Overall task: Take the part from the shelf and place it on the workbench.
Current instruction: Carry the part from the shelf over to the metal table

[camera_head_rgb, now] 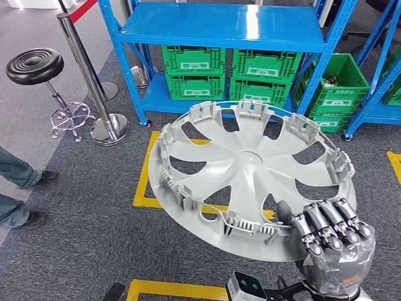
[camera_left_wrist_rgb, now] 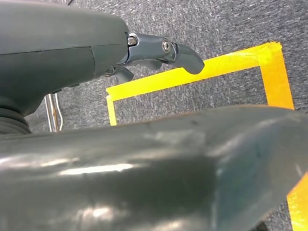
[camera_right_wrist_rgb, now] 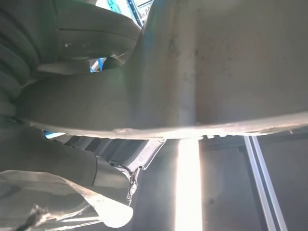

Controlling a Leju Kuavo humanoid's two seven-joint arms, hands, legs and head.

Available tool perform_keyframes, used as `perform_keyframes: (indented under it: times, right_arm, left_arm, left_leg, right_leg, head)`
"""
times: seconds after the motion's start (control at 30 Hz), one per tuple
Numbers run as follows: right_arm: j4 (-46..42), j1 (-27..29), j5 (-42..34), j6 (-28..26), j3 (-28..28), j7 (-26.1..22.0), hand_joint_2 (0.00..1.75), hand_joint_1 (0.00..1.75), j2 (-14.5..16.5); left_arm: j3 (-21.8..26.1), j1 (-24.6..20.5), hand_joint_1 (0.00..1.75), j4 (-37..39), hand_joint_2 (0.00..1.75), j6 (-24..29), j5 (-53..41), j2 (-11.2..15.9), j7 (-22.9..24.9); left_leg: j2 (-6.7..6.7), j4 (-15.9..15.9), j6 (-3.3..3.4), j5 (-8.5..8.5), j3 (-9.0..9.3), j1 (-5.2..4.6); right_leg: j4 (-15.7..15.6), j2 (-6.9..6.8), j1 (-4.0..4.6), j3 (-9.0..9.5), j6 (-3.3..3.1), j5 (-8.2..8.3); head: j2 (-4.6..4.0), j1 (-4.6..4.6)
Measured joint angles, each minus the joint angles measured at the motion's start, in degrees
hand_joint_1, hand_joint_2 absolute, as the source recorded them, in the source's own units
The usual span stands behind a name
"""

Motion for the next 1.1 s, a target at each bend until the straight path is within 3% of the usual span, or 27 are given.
perform_keyframes:
  times: [0.07, 0.13, 0.2, 0.23, 0.33, 0.4, 0.5, 0.57, 0.67, 0.7, 0.73, 0.8, 0.87, 0.93, 1.0, 1.03, 1.1]
  right_arm:
    - [-0.01, 0.01, 0.00, -0.01, 0.10, 0.26, 1.75, 1.75, -0.01]
    - [0.00, 0.00, 0.00, -0.02, 0.12, 0.48, 1.75, 1.75, -0.01]
    - [0.04, 0.06, 0.00, -0.01, 0.11, 0.69, 1.75, 1.75, -0.01]
    - [0.07, 0.09, 0.00, -0.01, 0.11, 0.75, 1.75, 1.75, -0.01]
    - [0.16, 0.07, 0.00, -0.01, 0.15, 0.79, 1.75, 1.75, -0.01]
    - [0.17, 0.04, 0.00, 0.00, 0.17, 0.83, 1.75, 1.75, -0.02]
    - [0.20, 0.18, 0.00, 0.00, 0.16, 0.94, 1.75, 1.75, -0.03]
    - [0.20, 0.17, 0.00, 0.00, 0.18, 0.95, 1.75, 1.75, -0.03]
    - [0.21, 0.16, 0.00, 0.00, 0.20, 0.97, 1.75, 1.75, -0.03]
    - [0.23, 0.18, 0.00, 0.00, 0.20, 0.96, 1.75, 1.75, -0.03]
    - [0.26, 0.19, 0.00, 0.00, 0.21, 0.92, 1.75, 1.75, -0.03]
    - [0.33, 0.19, 0.00, 0.00, 0.25, 0.84, 1.75, 1.75, -0.03]
    - [0.40, 0.17, 0.00, 0.00, 0.38, 0.82, 1.75, 1.75, -0.03]
    - [0.55, 0.16, 0.00, 0.00, 0.55, 0.85, 1.75, 1.75, -0.04]
    - [0.64, 0.21, 0.00, -0.01, 0.69, 0.89, 1.75, 1.75, -0.06]
    - [0.64, 0.24, 0.00, -0.01, 0.73, 0.92, 1.75, 1.75, -0.07]
    - [0.66, 0.07, 0.00, -0.02, 0.90, 0.97, 1.75, 1.75, -0.14]
  left_arm:
    - [-0.04, -0.05, 0.00, -0.01, 0.00, 0.04, 0.05, -0.11, 0.01]
    - [-0.07, -0.06, 0.00, -0.01, 0.00, 0.07, 0.10, -0.09, 0.01]
    - [-0.08, -0.03, 0.00, -0.01, 0.00, 0.10, 0.15, -0.06, 0.01]
    - [-0.09, -0.03, 0.00, -0.01, 0.00, 0.11, 0.15, -0.08, 0.01]
    - [-0.14, -0.05, 0.00, 0.03, 0.00, 0.12, 0.14, -0.07, 0.01]
    - [-0.15, -0.03, 0.00, 0.10, 0.00, 0.14, 0.15, 0.10, 0.02]
    - [-0.16, 0.04, 0.00, 0.13, 0.00, 0.11, 0.21, 0.09, 0.03]
    - [-0.16, 0.02, 0.00, 0.13, 0.00, 0.09, 0.26, 0.03, 0.03]
    - [-0.16, 0.10, 0.00, 0.13, 0.00, 0.04, 0.27, -0.06, 0.03]
    - [-0.16, 0.14, 0.00, 0.13, 0.00, 0.00, 0.28, -0.07, 0.03]
    - [-0.17, 0.17, 0.00, 0.13, 0.00, -0.05, 0.29, -0.07, 0.04]
    - [-0.18, 0.18, 0.00, 0.13, 0.00, -0.13, 0.31, -0.03, 0.05]
    - [-0.19, 0.23, 0.00, 0.16, 0.00, -0.15, 0.30, 0.28, 0.05]
    - [-0.21, 0.32, 0.00, 0.22, 0.00, -0.16, 0.29, 0.62, 0.10]
    - [-0.26, 0.21, 0.00, 0.26, 0.00, -0.16, 0.30, 0.62, 0.20]
    - [-0.29, 0.05, 0.00, 0.26, 0.00, -0.17, 0.30, 0.52, 0.26]
    - [-0.39, -0.21, 0.00, 0.26, 0.00, -0.21, 0.29, 0.32, 0.30]
  left_leg:
    - [0.48, -1.57, 0.19, 0.84, 0.54, 0.39]
    - [1.00, -1.76, 0.32, 1.02, 0.44, 0.48]
    - [1.58, -1.50, 0.18, 0.93, 0.17, 0.58]
    - [1.90, -1.25, 0.00, 0.82, 0.03, 0.71]
    - [2.85, 0.60, -1.45, -0.05, -0.59, 1.22]
    - [3.35, 1.99, -2.35, -0.72, -0.92, 1.10]
    - [3.88, 2.80, -2.80, -1.30, -0.99, 1.22]
    - [2.73, 5.35, -2.99, -3.58, -1.85, 1.50]
    - [0.68, 16.14, -2.54, -9.19, -6.18, 1.30]
    - [0.42, 18.90, -2.13, -9.89, -7.39, 1.05]
    - [0.23, 19.48, -1.59, -9.39, -7.73, 0.71]
    - [-0.67, 14.38, -0.31, -5.69, -5.69, -0.21]
    - [-3.81, 7.17, 0.98, -2.42, -2.65, -0.83]
    - [-5.88, 4.12, 1.56, -1.49, -1.34, -1.09]
    - [-4.79, 2.73, 1.55, -1.21, -0.76, -1.06]
    - [-4.01, 1.49, 1.46, -0.98, -0.23, -0.93]
    - [-2.24, -0.90, 1.24, -0.48, 0.70, -0.60]
  right_leg:
    - [3.06, 0.06, 0.14, -1.61, 0.25, -2.25]
    - [9.89, 0.07, -0.08, -4.89, 0.62, -5.82]
    - [14.63, -0.02, -0.51, -7.21, 1.20, -7.07]
    - [14.29, -0.15, -0.77, -7.05, 1.56, -6.23]
    - [4.64, -2.09, -1.41, -2.10, 2.76, -1.72]
    - [1.93, -2.97, -1.40, -0.69, 2.11, -1.44]
    - [2.53, -1.64, -1.36, -1.01, 0.17, -1.32]
    - [2.56, -0.68, -1.26, -1.08, -0.60, -0.93]
    - [2.55, 0.96, -0.74, -1.37, -1.15, -0.61]
    - [2.55, 1.65, -0.50, -1.42, -1.23, -0.57]
    - [2.55, 2.33, -0.30, -1.44, -1.28, -0.54]
    - [2.55, 3.75, -0.14, -1.40, -1.34, -0.50]
    - [2.53, 5.08, -0.27, -1.53, -1.31, -0.44]
    - [2.40, 6.32, -0.79, -1.86, -0.95, -0.21]
    - [2.05, 7.26, -1.08, -2.08, -0.37, 0.03]
    - [2.13, 6.58, -0.88, -2.36, -0.16, -0.25]
    - [4.95, 3.59, -0.36, -3.97, 0.16, -2.42]
  head:
    - [0.00, 0.07]
    - [0.00, 0.09]
    - [0.00, 0.08]
    - [0.00, 0.07]
    - [0.00, 0.15]
    - [0.00, 0.22]
    - [0.00, -0.23]
    - [0.00, -0.51]
    - [0.00, -0.97]
    - [0.00, -1.06]
    - [0.00, -1.09]
    - [0.00, -1.06]
    - [0.00, -1.00]
    - [0.00, -1.20]
    - [0.00, -1.48]
    - [0.00, -1.42]
    - [0.00, -0.93]
